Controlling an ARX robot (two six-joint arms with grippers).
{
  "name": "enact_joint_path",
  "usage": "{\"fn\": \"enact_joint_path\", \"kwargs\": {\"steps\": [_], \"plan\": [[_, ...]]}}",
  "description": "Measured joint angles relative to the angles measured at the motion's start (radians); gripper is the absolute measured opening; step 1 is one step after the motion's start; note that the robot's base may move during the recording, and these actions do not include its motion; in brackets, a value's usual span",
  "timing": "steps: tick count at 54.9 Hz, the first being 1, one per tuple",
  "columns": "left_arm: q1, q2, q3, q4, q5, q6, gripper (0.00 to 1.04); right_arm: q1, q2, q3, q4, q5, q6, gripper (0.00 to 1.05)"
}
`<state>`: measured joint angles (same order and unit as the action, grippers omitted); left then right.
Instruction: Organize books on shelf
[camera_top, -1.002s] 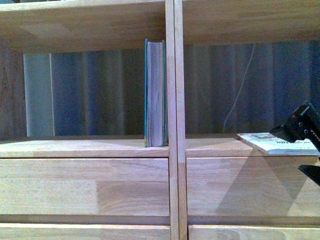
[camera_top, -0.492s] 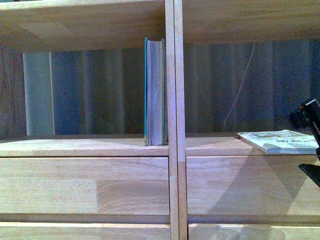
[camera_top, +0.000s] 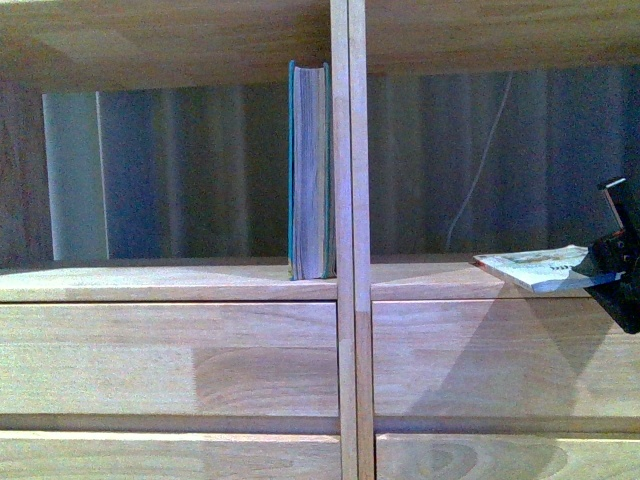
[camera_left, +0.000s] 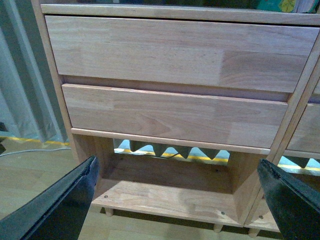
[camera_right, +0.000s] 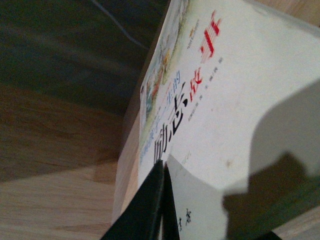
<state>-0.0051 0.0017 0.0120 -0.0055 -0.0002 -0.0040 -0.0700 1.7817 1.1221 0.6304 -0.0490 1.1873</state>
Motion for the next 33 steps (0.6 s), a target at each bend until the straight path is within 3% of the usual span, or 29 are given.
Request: {"fn": "enact_joint_path", "kwargs": {"steps": [5, 24, 25, 29, 33], "plan": [[0.0, 0.0, 0.0, 0.0, 0.0, 0.0, 0.98, -0.002, 0.0, 0.0, 0.018, 0.001, 0.019, 0.08], [0.0, 0.0, 0.0, 0.0, 0.001, 0.0, 0.98, -0.026, -0.126, -0.157, 0.136, -0.071, 0.174, 0.08], [0.004, 0.002, 0.0, -0.002, 0.015, -0.002, 0.98, -0.027, -0.134, -0.162, 0.138, -0.076, 0.18, 0.08], [0.09, 0.055, 0.021, -0.031, 0.257, -0.011, 0.98, -0.035, -0.189, -0.194, 0.158, -0.103, 0.209, 0.08], [0.164, 0.129, 0.045, 0.0, 0.434, -0.022, 0.98, -0.038, -0.239, -0.215, 0.167, -0.129, 0.228, 0.08]]}}
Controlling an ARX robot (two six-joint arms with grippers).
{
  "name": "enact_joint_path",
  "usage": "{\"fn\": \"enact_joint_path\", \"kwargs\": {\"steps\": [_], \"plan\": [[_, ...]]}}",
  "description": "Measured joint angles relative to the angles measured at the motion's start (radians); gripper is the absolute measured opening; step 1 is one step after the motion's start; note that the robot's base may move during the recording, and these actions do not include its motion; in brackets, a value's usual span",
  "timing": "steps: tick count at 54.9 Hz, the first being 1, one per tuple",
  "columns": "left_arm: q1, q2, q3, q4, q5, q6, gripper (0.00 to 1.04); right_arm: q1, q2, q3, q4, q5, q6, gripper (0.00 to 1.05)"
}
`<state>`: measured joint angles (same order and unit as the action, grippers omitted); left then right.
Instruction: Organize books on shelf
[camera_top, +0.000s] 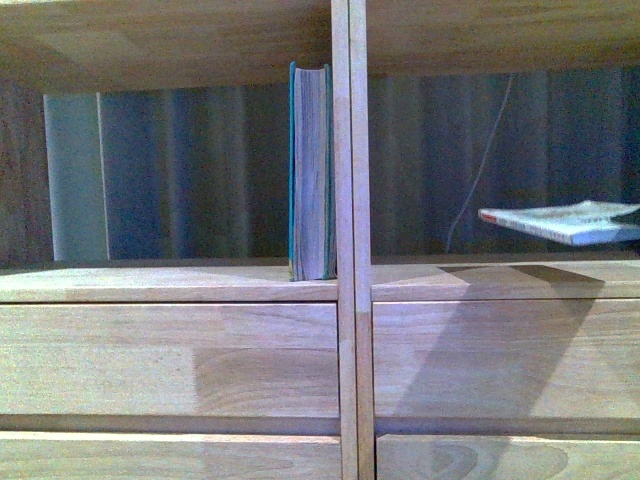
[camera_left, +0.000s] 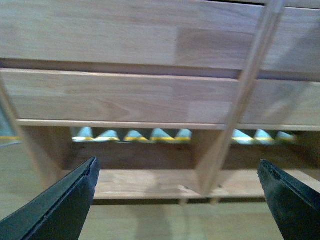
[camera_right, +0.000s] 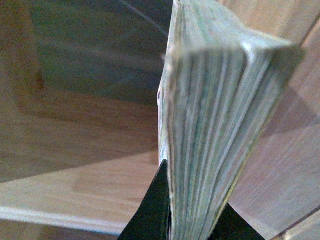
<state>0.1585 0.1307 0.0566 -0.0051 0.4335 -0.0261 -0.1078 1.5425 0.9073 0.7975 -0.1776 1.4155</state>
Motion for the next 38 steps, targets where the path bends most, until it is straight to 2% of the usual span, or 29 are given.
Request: {"fn": "enact_joint_path", "kwargs": {"steps": [7, 12, 25, 38], "plan": [[0.114, 0.243, 0.158, 0.179, 0.261, -0.11, 0.98, 0.002, -0.108, -0.049, 0.019, -0.074, 0.023, 0.08], [0.141, 0.414, 0.274, 0.293, 0.333, -0.229, 0.98, 0.015, -0.164, -0.08, 0.028, -0.113, 0.029, 0.07], [0.101, 0.706, 0.5, 0.536, 0.394, -0.539, 0.98, 0.068, -0.261, -0.123, 0.055, -0.168, 0.027, 0.07], [-0.056, 0.934, 0.693, 0.68, 0.377, -0.819, 0.98, 0.174, -0.341, -0.136, 0.067, -0.198, -0.018, 0.07]]}}
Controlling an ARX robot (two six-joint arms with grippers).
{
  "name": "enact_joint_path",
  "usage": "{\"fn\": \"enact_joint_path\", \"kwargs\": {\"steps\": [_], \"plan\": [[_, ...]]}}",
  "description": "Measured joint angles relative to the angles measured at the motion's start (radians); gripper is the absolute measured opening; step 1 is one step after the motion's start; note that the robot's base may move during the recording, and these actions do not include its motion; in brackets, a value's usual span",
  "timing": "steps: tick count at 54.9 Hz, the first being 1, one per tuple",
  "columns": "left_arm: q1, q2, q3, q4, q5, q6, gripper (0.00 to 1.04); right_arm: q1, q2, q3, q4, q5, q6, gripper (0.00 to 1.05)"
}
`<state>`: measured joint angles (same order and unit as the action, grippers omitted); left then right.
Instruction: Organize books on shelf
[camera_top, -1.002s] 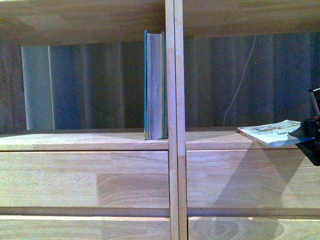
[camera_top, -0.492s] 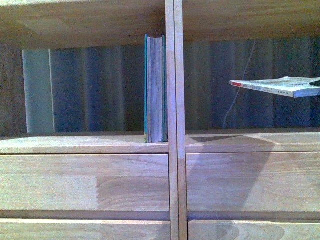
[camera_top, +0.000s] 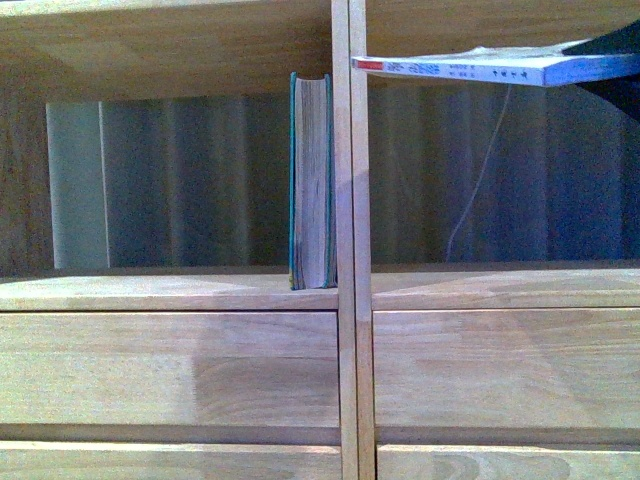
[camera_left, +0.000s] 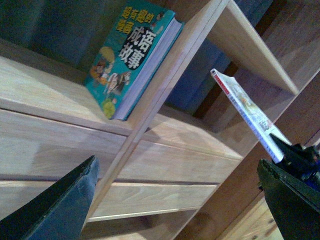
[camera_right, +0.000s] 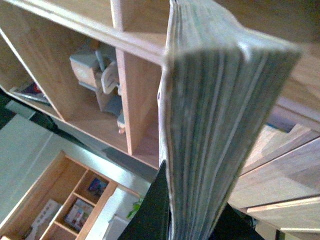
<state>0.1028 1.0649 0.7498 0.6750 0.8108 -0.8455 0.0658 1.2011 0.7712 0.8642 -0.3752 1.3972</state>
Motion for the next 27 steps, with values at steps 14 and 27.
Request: {"fn": "enact_joint_path", "kwargs": {"steps": [14, 27], "plan": [[-0.197, 0.172, 0.193, 0.073, -0.08, -0.1, 0.98, 0.089, -0.045, -0.031, 0.005, -0.014, -0.04, 0.07], [-0.294, 0.272, 0.291, 0.1, -0.119, -0.158, 0.98, 0.154, -0.082, -0.055, 0.006, -0.022, -0.051, 0.07]]}}
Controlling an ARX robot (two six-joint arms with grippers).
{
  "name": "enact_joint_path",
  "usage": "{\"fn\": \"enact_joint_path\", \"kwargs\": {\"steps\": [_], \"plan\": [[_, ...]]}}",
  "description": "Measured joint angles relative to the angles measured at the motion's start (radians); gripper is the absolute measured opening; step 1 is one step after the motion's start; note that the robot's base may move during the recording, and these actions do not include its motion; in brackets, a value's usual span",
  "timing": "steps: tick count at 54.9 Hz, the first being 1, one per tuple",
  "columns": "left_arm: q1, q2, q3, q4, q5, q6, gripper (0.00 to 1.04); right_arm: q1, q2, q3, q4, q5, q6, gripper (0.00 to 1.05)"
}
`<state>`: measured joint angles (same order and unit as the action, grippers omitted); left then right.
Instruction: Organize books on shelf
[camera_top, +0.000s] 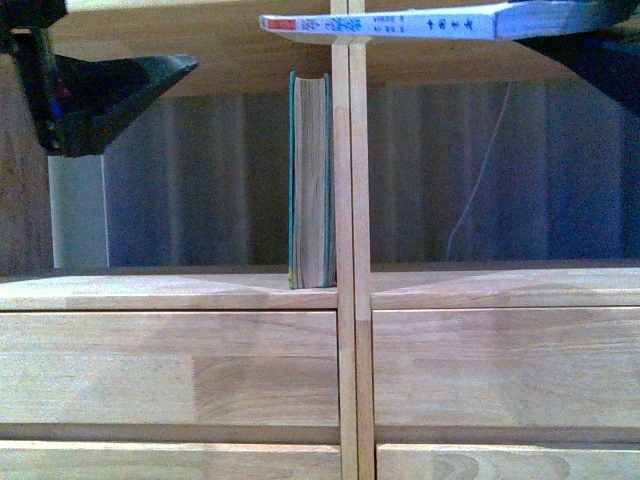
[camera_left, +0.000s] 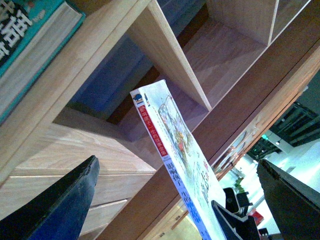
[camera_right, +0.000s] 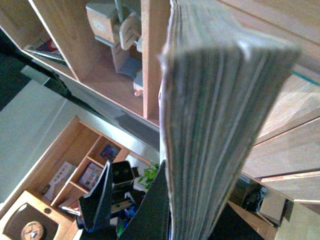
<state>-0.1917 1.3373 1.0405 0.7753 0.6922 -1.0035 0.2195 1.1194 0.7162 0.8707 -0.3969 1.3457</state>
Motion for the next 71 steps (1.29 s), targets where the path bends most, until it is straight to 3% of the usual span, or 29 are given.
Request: {"fn": "enact_joint_path", "kwargs": {"steps": [14, 35, 62, 71], "plan": [[-0.103, 0.027, 0.004, 0.006, -0.032, -0.01, 0.98, 0.122, -0.059, -0.023, 0.019, -0.016, -0.008, 0.07], [-0.155, 0.082, 0.042, 0.049, -0.076, -0.064, 0.97, 0.224, -0.087, -0.042, 0.03, 0.021, -0.034, 0.07], [-0.266, 0.09, 0.091, 0.064, -0.144, -0.101, 0.33, 0.219, -0.098, -0.075, 0.067, 0.03, -0.04, 0.07], [-0.273, 0.09, 0.087, 0.076, -0.139, -0.109, 0.17, 0.196, -0.1, -0.088, 0.064, -0.009, -0.059, 0.28]]}}
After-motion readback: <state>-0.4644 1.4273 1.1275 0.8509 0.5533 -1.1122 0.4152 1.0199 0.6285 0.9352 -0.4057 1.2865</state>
